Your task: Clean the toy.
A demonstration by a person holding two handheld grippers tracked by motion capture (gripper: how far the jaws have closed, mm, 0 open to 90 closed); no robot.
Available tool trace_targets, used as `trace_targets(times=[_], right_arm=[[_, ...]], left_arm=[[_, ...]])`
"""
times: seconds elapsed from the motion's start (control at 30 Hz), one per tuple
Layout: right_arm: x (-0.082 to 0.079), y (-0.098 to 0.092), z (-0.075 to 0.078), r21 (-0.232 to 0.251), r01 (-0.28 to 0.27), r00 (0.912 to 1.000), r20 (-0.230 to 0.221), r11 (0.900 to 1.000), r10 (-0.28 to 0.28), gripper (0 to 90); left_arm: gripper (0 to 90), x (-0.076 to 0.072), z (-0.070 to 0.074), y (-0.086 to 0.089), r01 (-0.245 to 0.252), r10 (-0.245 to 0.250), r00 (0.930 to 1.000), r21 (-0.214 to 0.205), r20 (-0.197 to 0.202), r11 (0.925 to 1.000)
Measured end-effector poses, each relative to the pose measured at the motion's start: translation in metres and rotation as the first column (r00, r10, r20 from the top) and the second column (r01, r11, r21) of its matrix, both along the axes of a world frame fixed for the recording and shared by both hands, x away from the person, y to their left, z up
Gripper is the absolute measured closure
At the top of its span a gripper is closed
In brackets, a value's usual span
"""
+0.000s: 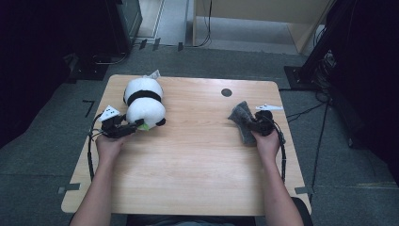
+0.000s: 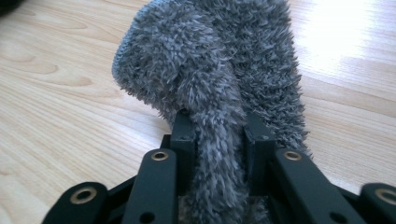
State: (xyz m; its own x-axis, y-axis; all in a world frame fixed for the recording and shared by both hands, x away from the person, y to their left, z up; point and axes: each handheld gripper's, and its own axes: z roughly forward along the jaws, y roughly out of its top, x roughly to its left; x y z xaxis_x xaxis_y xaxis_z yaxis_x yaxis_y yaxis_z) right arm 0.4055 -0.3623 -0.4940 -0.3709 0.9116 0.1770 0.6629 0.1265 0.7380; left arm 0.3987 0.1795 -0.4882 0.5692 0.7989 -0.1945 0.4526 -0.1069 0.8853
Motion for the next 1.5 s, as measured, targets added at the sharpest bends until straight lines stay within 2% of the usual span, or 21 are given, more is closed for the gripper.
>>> trace_targets(times=[0.1, 0.13, 0.2, 0.27, 0.3, 0.4, 0.5, 0.57, 0.63, 0.77, 0.83, 0.9, 0.97, 1.13, 1.27, 1.5], right_arm=[[0.002, -0.001, -0.003, -0.008, 0.01, 0.9999, -0.008, 0.9999, -0.01, 61.7], [0.002, -0.001, -0.004, -0.005, 0.009, 0.9999, -0.011, 1.0, -0.009, 59.0], [0.003, -0.001, -0.005, -0.006, 0.006, 0.9998, -0.018, 1.0, -0.006, 54.1], [0.004, 0.001, -0.006, -0.001, -0.013, 0.9989, -0.046, 0.9999, 0.013, 52.7], [0.004, 0.003, -0.006, -0.018, -0.015, 0.9986, -0.051, 0.9997, 0.014, 50.7], [0.004, 0.005, -0.003, -0.033, -0.019, 0.999, -0.042, 0.9993, 0.018, 43.1], [0.003, 0.002, 0.0, -0.003, -0.01, 0.9994, -0.033, 0.9999, 0.01, 36.8], [0.002, 0.001, 0.002, 0.009, 0.003, 0.9994, -0.035, 1.0, -0.002, 35.2], [0.001, 0.0, 0.004, 0.004, 0.007, 0.9992, -0.039, 1.0, -0.007, 34.2], [-0.003, 0.002, 0.011, 0.002, 0.001, 0.9998, -0.021, 1.0, -0.001, 34.2], [-0.005, 0.004, 0.014, -0.001, -0.008, 0.9999, -0.015, 1.0, 0.008, 34.1], [-0.007, 0.005, 0.017, -0.003, 0.003, 0.9996, -0.026, 1.0, -0.003, 34.1], [-0.011, 0.004, 0.02, 0.008, 0.003, 0.9998, -0.018, 1.0, -0.003, 34.1], [-0.015, 0.008, 0.024, 0.013, -0.004, 1.0, -0.005, 0.9999, 0.004, 34.2], [-0.018, 0.016, 0.028, 0.016, -0.028, 0.9995, 0.015, 0.9995, 0.028, 34.2], [-0.022, 0.03, 0.03, 0.022, -0.078, 0.9966, 0.029, 0.9967, 0.077, 34.8]], left_arm=[[34.7, 0.0, 0.0, 0.001, 0.001, -0.002, 1.0, -0.012, -0.01, 0.9999], [31.1, 0.0, 0.0, 0.001, 0.006, -0.006, 0.9999, -0.014, -0.016, 0.9999], [25.9, 0.001, -0.001, 0.002, 0.018, -0.019, 0.9992, -0.005, -0.034, 0.9998], [21.9, 0.001, -0.001, 0.003, 0.027, -0.027, 0.9986, -0.001, -0.046, 0.9996], [20.1, 0.001, -0.001, 0.004, 0.029, -0.029, 0.9982, 0.002, -0.052, 0.9996], [17.9, -0.001, 0.001, 0.004, 0.022, -0.021, 0.9974, 0.022, -0.068, 0.9995], [17.0, -0.003, 0.004, 0.004, 0.012, -0.009, 0.9971, 0.04, -0.075, 0.9992], [16.9, -0.003, 0.005, 0.003, 0.006, -0.002, 0.9966, 0.041, -0.083, 0.9992], [16.5, -0.003, 0.006, 0.0, -0.004, 0.009, 0.9967, 0.061, -0.081, 0.9981], [15.2, -0.006, 0.007, -0.003, 0.023, -0.014, 0.9963, 0.098, -0.084, 0.995], [10.0, -0.006, 0.008, -0.003, 0.009, 0.0, 0.9958, 0.091, -0.092, 0.9958], [0.0, -0.005, 0.008, -0.002, 0.003, 0.003, 0.993, 0.051, -0.118, 0.9987], [0.0, -0.005, 0.01, 0.0, 0.006, -0.001, 0.9904, 0.036, -0.139, 0.9993], [0.0, -0.013, 0.021, 0.0, 0.016, -0.012, 0.9936, 0.04, -0.112, 0.999], [0.0, -0.019, 0.031, -0.008, 0.036, -0.025, 0.9939, 0.097, -0.107, 0.9947], [0.0, -0.029, 0.05, -0.021, 0.058, -0.054, 0.9971, 0.086, -0.054, 0.9946]])
